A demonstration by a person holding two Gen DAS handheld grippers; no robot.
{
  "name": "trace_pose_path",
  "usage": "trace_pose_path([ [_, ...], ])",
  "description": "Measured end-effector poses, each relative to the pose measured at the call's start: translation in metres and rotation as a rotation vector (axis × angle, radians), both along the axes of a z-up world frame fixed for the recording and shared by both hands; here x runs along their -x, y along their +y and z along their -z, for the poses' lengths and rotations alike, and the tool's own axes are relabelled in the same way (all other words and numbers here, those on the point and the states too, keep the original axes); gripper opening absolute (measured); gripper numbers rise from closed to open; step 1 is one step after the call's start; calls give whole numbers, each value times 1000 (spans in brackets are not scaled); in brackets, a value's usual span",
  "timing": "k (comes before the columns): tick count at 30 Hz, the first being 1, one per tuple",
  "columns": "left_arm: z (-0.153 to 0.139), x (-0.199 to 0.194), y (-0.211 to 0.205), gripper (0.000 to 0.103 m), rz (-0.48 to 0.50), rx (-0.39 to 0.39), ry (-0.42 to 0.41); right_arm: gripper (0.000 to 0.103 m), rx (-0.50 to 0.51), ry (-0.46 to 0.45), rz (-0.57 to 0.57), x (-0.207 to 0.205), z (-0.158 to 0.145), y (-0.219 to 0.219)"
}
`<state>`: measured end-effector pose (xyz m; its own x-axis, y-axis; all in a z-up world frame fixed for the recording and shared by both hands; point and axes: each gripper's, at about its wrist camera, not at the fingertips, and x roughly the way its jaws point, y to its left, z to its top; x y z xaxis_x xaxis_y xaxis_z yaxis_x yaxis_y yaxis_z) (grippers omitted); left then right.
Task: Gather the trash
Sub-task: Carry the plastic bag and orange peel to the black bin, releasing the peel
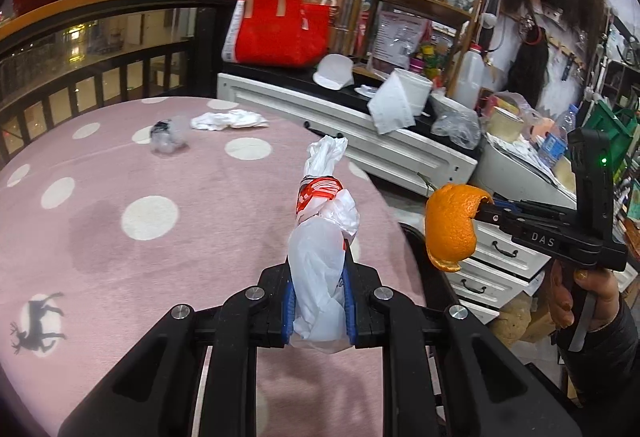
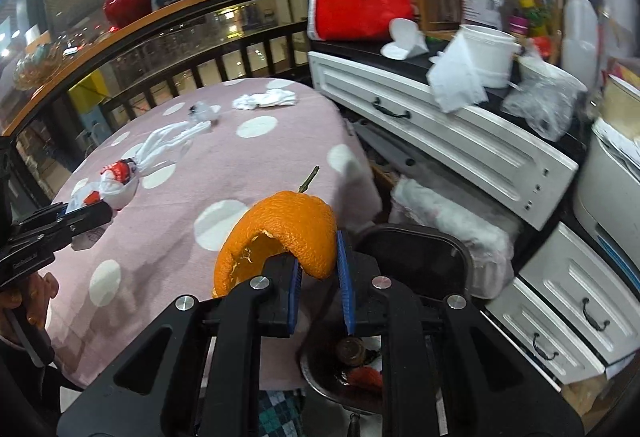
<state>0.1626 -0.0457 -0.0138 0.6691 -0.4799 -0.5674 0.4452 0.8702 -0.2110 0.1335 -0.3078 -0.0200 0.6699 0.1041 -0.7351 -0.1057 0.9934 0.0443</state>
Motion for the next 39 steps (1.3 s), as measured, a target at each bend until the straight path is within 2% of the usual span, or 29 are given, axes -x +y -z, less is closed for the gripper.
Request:
trace_pose_path([
  [9,1,7,-47,18,82,20,10,17,4,36,126,12,16,-54],
  [16,2,11,-75,18,142,19,19,17,36,141,171,5,51,-76],
  [24,6,15,-99,18,194,13,36,18,81,314,172,-19,111,-87],
  [35,11,22,-120,18,248,-2,51,19,244,504,75,-46,183,-69],
  [37,12,23,-123,18,257,-4,55,29,263,521,67,-47,191,-66],
  [38,13,23,-125,18,261,-6,56,44,278,521,66,-46,193,-64],
  [39,14,24,-126,18,265,-8,58,66,297,510,67,-44,192,-62],
])
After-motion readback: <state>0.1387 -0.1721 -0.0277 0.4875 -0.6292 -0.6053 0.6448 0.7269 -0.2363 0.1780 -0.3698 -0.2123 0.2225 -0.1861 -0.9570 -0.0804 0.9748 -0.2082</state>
